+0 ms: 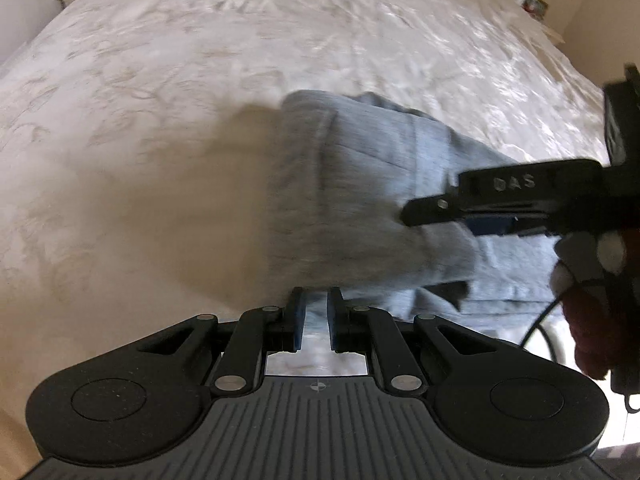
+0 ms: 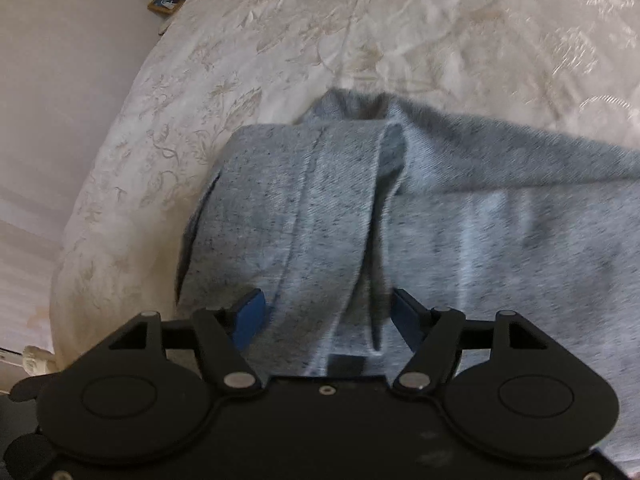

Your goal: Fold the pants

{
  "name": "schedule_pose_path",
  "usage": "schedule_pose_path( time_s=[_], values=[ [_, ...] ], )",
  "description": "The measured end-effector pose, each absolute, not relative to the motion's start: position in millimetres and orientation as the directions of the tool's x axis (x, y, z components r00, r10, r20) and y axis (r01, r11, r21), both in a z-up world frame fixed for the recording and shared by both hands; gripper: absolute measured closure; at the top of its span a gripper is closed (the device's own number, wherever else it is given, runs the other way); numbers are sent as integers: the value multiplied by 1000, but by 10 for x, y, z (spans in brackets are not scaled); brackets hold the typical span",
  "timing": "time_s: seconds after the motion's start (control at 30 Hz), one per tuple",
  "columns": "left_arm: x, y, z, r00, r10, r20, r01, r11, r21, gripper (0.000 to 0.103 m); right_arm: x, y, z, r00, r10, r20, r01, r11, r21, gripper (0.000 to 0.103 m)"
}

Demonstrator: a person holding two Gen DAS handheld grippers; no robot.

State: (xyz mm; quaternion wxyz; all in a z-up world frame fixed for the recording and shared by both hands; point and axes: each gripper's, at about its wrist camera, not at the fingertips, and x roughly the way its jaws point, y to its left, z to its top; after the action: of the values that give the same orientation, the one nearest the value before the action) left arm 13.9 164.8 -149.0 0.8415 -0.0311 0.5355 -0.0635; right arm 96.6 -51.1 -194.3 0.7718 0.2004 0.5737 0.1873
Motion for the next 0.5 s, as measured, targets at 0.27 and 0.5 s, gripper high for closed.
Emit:
schedule_pose_path(
  time_s=[0.27, 0.5],
  values=[
    [200, 2002, -1502, 437, -113, -893, 2, 992, -124, 92, 976, -253, -1798, 313, 479, -821, -66, 873, 484, 95],
    [292, 2035, -1410, 466, -125, -876, -7, 989, -145, 92, 699, -674, -728, 508, 490, -708, -105, 851, 514, 96]
  ],
)
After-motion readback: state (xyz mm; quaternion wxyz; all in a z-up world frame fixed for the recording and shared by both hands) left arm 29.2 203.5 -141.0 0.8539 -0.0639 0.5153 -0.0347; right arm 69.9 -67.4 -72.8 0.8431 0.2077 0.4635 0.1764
